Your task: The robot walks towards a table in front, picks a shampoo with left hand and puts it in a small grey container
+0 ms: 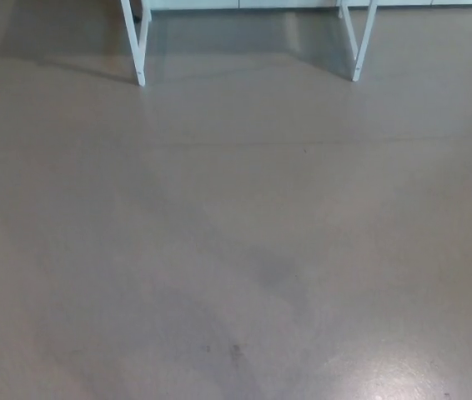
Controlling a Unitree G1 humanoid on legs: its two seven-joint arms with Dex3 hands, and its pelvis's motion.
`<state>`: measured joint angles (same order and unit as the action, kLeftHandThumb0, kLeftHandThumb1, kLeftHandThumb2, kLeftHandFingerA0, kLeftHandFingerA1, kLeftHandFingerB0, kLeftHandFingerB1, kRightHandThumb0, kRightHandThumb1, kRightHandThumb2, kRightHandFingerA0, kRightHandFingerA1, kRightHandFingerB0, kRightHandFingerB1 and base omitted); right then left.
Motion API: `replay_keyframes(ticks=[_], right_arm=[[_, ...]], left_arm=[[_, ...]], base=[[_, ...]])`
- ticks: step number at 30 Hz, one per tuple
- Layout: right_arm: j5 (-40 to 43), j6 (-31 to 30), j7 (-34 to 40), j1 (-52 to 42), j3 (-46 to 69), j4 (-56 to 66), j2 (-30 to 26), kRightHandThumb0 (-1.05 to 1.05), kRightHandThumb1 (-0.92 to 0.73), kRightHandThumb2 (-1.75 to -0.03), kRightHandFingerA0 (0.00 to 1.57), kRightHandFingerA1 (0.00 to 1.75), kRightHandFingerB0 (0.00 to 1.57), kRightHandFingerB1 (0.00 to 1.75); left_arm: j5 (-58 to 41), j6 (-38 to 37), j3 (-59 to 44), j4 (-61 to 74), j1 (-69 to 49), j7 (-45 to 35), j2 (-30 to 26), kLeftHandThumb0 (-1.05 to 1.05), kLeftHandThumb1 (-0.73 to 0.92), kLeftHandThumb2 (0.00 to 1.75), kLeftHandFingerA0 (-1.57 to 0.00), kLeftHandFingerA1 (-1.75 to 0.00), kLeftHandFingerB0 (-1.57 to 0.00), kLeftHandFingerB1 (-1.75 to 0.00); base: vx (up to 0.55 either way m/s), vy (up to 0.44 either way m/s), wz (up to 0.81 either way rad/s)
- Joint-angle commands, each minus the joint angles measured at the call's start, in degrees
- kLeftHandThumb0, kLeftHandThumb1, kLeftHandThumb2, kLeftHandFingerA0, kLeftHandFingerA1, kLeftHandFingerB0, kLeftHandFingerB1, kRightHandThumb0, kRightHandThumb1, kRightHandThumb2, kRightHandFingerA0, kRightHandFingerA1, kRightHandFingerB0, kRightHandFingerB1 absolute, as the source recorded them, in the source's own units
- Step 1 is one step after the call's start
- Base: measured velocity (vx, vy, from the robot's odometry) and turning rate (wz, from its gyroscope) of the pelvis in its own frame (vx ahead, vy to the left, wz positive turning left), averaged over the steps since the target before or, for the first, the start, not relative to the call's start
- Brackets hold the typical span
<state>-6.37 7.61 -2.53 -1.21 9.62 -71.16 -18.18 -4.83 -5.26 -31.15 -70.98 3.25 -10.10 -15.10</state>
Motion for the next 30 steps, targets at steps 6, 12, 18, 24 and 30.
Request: replay_keyframes(ticks=[6,12,18,24,30], right_arm=[[1.2,4.2,0.5,0.9,0.8,-1.8,-1.4,-0.25,-0.57,-0.57,0.71,0.47,0.42,0.36],[1.5,4.6,0.1,0.8,0.9,-1.8,-1.3,-0.24,-0.56,-0.56,0.73,0.47,0.42,0.36],[0.9,4.6,0.3,0.8,-0.2,-1.6,-1.5,-0.27,-0.57,-0.57,0.71,0.47,0.43,0.36],[1.1,4.7,0.1,1.2,-0.2,-2.2,-1.8,-0.26,-0.57,-0.57,0.69,0.46,0.42,0.36],[0.8,4.3,0.5,1.8,-0.9,-1.5,-2.0,-0.26,-0.59,-0.57,0.72,0.47,0.42,0.35]], left_arm=[[-3.9,-4.5,-0.4,-1.9,0.5,-2.8,-1.2,-0.06,0.44,0.90,-0.42,-0.62,-0.17,-0.50],[-4.2,-5.1,0.5,-2.1,0.1,-3.8,-1.5,-0.07,0.45,0.91,-0.38,-0.60,-0.16,-0.49],[-4.6,-5.2,1.4,-2.2,0.5,-2.6,-1.4,-0.05,0.45,0.90,-0.38,-0.60,-0.19,-0.50],[-4.9,-5.3,2.0,-2.3,0.5,-3.2,-1.4,0.00,0.46,0.92,-0.36,-0.59,-0.17,-0.50],[-5.8,-4.2,1.6,-2.6,1.6,-2.5,-1.5,-0.03,0.45,0.90,-0.36,-0.59,-0.19,-0.50]], base=[[0.01,0.036,0.09],[0.17,0.369,-0.21],[0.24,0.195,-0.01],[0.27,-0.114,0.15],[0.39,-0.171,0.23]])
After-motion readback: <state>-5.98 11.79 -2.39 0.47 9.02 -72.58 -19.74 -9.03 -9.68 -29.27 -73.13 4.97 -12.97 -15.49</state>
